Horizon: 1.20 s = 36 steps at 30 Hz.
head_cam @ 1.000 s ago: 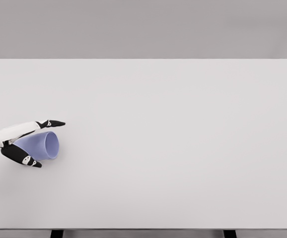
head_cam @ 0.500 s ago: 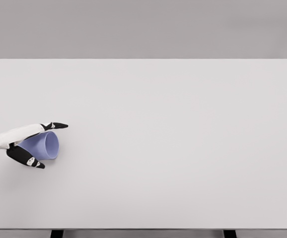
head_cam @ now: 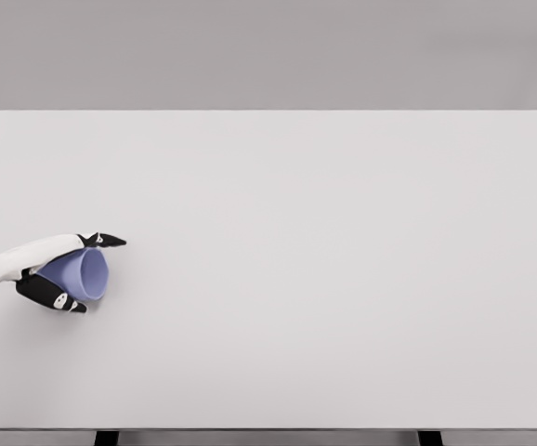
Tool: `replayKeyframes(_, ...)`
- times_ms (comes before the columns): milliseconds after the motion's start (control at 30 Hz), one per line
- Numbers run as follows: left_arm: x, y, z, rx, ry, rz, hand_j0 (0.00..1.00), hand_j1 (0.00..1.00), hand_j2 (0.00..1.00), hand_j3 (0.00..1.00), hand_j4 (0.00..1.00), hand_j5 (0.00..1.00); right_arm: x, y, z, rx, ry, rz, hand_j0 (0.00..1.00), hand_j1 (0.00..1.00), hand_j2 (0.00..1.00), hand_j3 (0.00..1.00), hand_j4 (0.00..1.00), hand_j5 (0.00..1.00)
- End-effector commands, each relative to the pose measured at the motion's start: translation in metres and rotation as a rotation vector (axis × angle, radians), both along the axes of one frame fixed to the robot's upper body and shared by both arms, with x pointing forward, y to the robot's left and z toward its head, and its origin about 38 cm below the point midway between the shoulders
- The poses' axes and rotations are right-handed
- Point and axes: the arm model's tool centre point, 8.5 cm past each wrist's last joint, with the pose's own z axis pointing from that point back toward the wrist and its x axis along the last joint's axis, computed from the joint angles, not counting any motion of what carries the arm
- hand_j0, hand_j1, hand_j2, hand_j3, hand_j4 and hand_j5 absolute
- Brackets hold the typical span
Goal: Flip the cup with left arm and place it on the table
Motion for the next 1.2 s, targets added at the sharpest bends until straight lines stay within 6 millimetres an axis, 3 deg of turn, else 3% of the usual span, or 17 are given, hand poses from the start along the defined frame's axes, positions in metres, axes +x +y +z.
replayKeyframes(0, -0.001, 0.001, -0.004, 0.011, 0.012, 0.01, 0.8, 0.8, 0.8, 0.8, 0.8, 0.8, 0.0, 0.0, 0.0, 0.0, 0.0, 0.0, 1.0, 1.0, 1.0, 1.0, 1.0, 1.0)
replayKeyframes(100, -0.001, 0.0, -0.004, 0.01, 0.013, 0.011, 0.67, 0.67, 0.67, 0.67, 0.67, 0.67, 0.0, 0.0, 0.0, 0.0, 0.0, 0.0, 1.0, 1.0, 1.0, 1.0, 1.0, 1.0)
replayKeyframes(200, 0.0, 0.0, -0.003, 0.01, 0.011, 0.01, 0.63, 0.63, 0.63, 0.63, 0.63, 0.63, 0.0, 0.0, 0.0, 0.0, 0.0, 0.0, 1.0, 1.0, 1.0, 1.0, 1.0, 1.0)
replayKeyframes(567, 0.011, -0.001, 0.023, -0.127, 0.001, 0.026, 0.64, 0.64, 0.64, 0.64, 0.64, 0.64, 0.0, 0.0, 0.0, 0.0, 0.0, 0.0, 1.0, 1.0, 1.0, 1.0, 1.0, 1.0)
replayKeyframes(800, 0.005, -0.012, 0.035, -0.335, 0.045, -0.112, 0.65, 0.65, 0.65, 0.65, 0.65, 0.65, 0.0, 0.0, 0.0, 0.0, 0.0, 0.0, 1.0, 1.0, 1.0, 1.0, 1.0, 1.0)
replayKeyframes(867, 0.005, -0.005, 0.037, -0.407, 0.073, -0.133, 0.65, 0.65, 0.65, 0.65, 0.65, 0.65, 0.0, 0.0, 0.0, 0.0, -0.001, 0.0, 1.0, 1.0, 1.0, 1.0, 1.0, 1.0)
replayKeyframes(1000, 0.026, -0.001, 0.043, -0.589, 0.061, -0.063, 0.66, 0.66, 0.66, 0.66, 0.66, 0.66, 0.0, 0.0, 0.0, 0.0, 0.0, 0.0, 1.0, 1.0, 1.0, 1.0, 1.0, 1.0)
replayKeyframes(1067, 0.044, -0.01, 0.034, -0.694, 0.058, -0.024, 0.66, 0.66, 0.66, 0.66, 0.66, 0.66, 0.0, 0.0, 0.0, 0.0, 0.0, 0.0, 1.0, 1.0, 1.0, 1.0, 1.0, 1.0)
replayKeyframes(1167, 0.072, -0.008, 0.023, -0.845, 0.068, 0.076, 0.66, 0.66, 0.66, 0.66, 0.66, 0.66, 0.0, 0.0, 0.0, 0.0, 0.0, 0.0, 1.0, 1.0, 1.0, 1.0, 1.0, 1.0)
